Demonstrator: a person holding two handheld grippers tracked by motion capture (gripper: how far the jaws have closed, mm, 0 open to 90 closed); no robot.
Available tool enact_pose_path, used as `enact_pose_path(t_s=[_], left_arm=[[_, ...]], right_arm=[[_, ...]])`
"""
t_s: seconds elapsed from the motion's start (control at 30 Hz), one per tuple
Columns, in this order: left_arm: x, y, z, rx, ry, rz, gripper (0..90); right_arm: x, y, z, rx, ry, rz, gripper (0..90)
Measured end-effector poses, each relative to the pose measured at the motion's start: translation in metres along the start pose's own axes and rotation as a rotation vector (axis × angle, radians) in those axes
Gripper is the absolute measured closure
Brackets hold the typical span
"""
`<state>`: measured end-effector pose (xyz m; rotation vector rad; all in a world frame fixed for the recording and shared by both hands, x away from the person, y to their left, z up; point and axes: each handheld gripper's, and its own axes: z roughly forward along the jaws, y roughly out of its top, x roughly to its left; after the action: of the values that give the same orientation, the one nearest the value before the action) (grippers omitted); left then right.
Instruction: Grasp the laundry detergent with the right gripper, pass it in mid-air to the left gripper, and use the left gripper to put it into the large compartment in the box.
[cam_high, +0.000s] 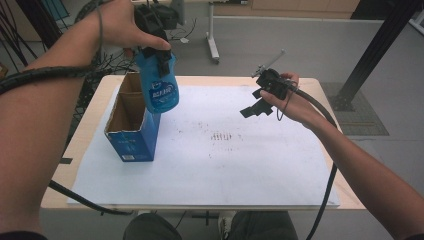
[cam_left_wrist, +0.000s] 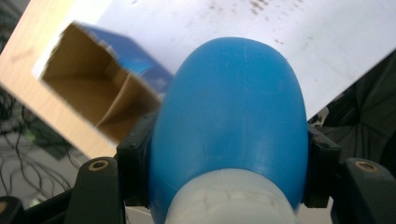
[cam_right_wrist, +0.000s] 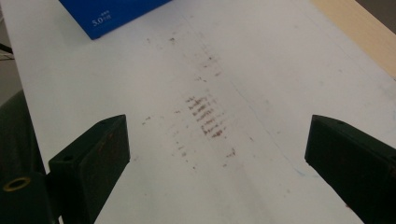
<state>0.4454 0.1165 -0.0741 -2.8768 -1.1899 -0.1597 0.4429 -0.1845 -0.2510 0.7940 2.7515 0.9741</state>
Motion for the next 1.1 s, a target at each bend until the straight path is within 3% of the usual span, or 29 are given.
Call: enact_pose_path(t_s=[0.17, 0.2, 0.23, 0.43, 0.6, 0.93, 1.1], left_arm=[[0.016, -0.013, -0.016, 0.001, 0.012, -0.131, 36.4], [0.022, -0.018, -0.021, 0.003, 0.012, -0.182, 36.4], [0.024, -0.02, -0.023, -0.001, 0.015, -0.206, 36.4], [0.04, -0.034, -0.037, -0.006, 0.026, -0.355, 36.4], [0.052, -0.045, -0.047, -0.038, 0.031, -0.499, 36.5], [0.07, -0.062, -0.051, -0.071, 0.033, -0.701, 36.5], [0.075, -0.065, -0.048, -0.065, 0.043, -0.745, 36.5]], right_arm=[[-0.006, -0.006, -0.008, 0.055, -0.007, 0.025, 6.1], [-0.006, -0.007, -0.009, 0.058, -0.01, 0.031, 6.1], [-0.007, -0.008, -0.011, 0.066, -0.018, 0.033, 6.1], [-0.007, -0.009, -0.018, 0.075, -0.041, 0.029, 6.1], [-0.007, -0.009, -0.021, 0.071, -0.044, 0.033, 6.1], [-0.005, -0.009, -0.024, 0.063, -0.047, 0.037, 6.3], [-0.005, -0.01, -0.026, 0.059, -0.053, 0.036, 6.2]])
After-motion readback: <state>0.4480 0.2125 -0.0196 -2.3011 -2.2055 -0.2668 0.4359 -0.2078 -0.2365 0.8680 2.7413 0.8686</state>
